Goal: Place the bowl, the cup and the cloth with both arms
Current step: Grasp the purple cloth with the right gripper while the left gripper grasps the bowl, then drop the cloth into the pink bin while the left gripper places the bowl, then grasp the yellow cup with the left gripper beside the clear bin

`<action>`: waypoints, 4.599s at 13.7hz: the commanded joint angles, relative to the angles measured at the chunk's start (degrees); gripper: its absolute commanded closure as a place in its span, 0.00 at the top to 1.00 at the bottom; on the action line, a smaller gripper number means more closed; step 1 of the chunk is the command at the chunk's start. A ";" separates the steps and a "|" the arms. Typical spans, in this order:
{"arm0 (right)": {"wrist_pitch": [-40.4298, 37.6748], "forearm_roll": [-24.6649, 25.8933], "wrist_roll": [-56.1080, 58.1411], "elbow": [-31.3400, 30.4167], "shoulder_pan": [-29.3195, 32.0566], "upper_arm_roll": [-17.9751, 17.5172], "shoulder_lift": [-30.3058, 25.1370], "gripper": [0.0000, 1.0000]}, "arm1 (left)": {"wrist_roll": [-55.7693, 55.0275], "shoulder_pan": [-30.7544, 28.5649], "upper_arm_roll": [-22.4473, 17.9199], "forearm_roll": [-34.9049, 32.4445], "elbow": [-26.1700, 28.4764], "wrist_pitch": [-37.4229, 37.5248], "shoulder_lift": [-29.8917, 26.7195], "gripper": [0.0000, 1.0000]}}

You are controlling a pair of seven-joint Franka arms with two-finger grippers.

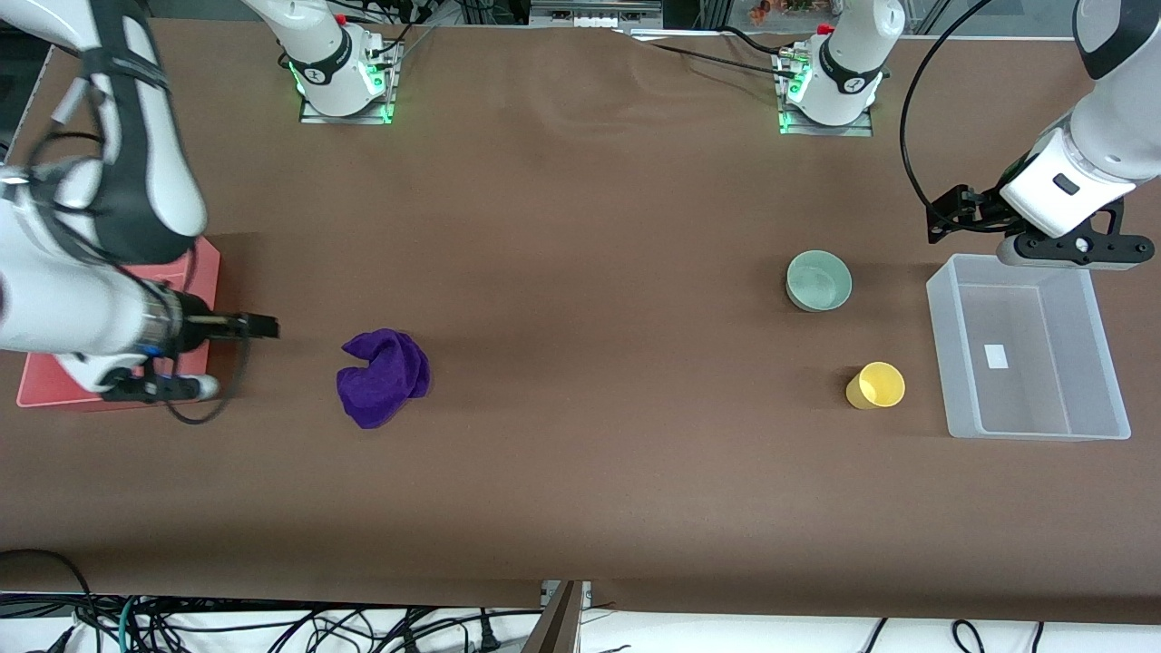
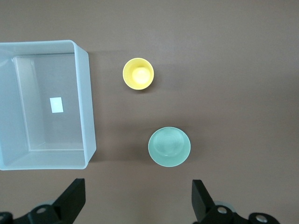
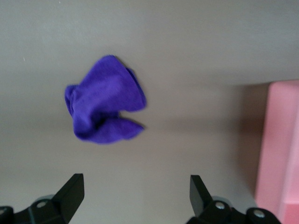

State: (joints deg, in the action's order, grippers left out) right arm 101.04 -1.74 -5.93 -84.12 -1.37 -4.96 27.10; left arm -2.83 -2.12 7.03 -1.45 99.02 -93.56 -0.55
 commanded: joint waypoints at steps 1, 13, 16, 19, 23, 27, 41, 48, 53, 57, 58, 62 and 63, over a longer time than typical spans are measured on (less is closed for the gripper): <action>8.35 -0.72 -4.42 -3.67 -0.13 -2.32 1.89 1.00 | 3.33 0.45 -0.17 0.58 0.20 3.80 0.98 1.00; 33.87 10.97 -16.22 -19.32 -3.03 -6.82 7.00 0.69 | 25.02 -0.25 2.55 -2.15 33.25 -36.29 9.66 1.00; 33.52 10.97 -16.04 -19.24 -2.86 -6.82 6.83 0.00 | 30.68 -2.45 2.55 -2.15 33.34 -46.60 17.58 1.00; 32.91 10.88 -14.90 -17.75 -2.33 -6.82 5.51 0.00 | 34.28 -3.32 2.55 -2.15 34.04 -49.17 19.62 0.16; 17.50 10.71 -11.05 -8.90 -1.28 -6.82 2.35 0.00 | 35.96 -3.42 2.55 -2.15 33.96 -48.65 19.54 0.00; -10.53 10.09 3.26 5.95 2.42 -6.29 -1.08 0.00 | 36.66 -3.42 2.64 -2.06 30.98 -39.02 13.41 0.00; -6.66 5.71 41.44 -5.94 7.25 23.06 -3.02 0.00 | 58.62 -23.53 1.50 -12.78 -4.28 -25.66 32.43 0.00; -1.19 2.63 41.00 -10.89 7.25 24.21 -2.31 1.00 | 63.03 -27.24 1.67 -12.61 -4.45 -35.82 37.73 1.00; -5.40 -0.90 40.92 -2.47 6.29 22.11 -5.21 1.00 | 57.79 -26.01 8.59 -11.73 -7.69 -19.51 29.04 1.00; -11.91 4.19 34.54 4.22 6.11 10.09 -9.07 1.00 | 43.64 -19.70 12.48 -12.52 -12.10 -14.19 30.43 1.00; -12.27 4.11 28.49 4.49 6.11 8.06 -10.13 1.00 | 41.87 -18.02 12.48 -12.26 -12.19 -14.72 32.79 1.00; -11.05 4.38 23.34 4.49 6.11 5.49 -15.13 1.00 | 41.76 -16.69 12.57 -11.73 -11.04 -23.50 40.79 0.99; -10.08 4.38 23.25 4.41 6.11 5.57 -15.58 1.00 | 42.20 -16.34 12.57 -11.73 -10.96 -24.64 41.59 0.89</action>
State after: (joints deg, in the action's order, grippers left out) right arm 89.94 2.14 17.99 -79.27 3.80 0.88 13.75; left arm 38.89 -18.43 19.52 -12.98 89.03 -116.81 38.78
